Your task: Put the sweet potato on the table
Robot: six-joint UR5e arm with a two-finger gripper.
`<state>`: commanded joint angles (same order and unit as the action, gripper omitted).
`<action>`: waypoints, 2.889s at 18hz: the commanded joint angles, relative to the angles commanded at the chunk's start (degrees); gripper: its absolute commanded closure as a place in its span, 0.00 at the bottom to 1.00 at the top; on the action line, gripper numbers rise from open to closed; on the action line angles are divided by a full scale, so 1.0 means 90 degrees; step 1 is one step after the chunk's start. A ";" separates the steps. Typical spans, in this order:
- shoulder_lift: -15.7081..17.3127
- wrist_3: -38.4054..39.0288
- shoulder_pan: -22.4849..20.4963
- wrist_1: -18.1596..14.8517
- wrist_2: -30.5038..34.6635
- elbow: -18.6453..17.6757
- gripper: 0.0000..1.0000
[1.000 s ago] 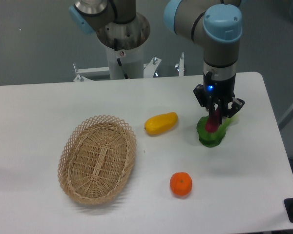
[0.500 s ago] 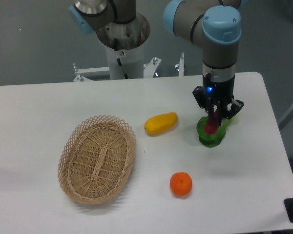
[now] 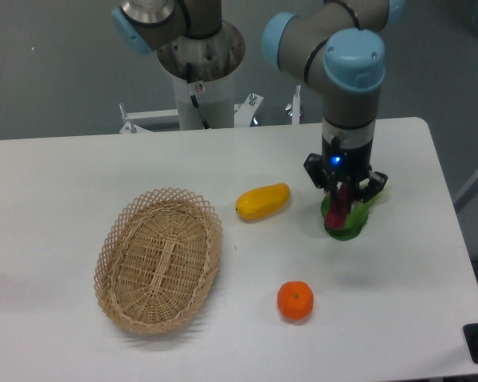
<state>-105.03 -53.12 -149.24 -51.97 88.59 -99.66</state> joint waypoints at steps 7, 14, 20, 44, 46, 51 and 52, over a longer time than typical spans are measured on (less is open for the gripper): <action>-0.0654 0.0736 0.0508 0.1135 0.0829 -0.0480 0.73; -0.0977 0.1214 0.0752 0.1204 0.1025 -0.0665 0.72; -0.0987 0.0298 0.1045 0.1204 0.1035 -0.0831 0.72; -0.0567 -0.0979 0.0675 0.1185 0.1192 0.0164 0.00; -0.0509 -0.1557 0.0500 0.1146 0.1211 0.0359 0.00; 0.0066 -0.2484 -0.0135 0.0474 0.1035 0.0360 0.00; 0.0203 -0.2893 -0.0242 0.0269 0.1025 0.0360 0.00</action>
<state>-103.20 -79.15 -151.43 -49.55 97.82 -96.42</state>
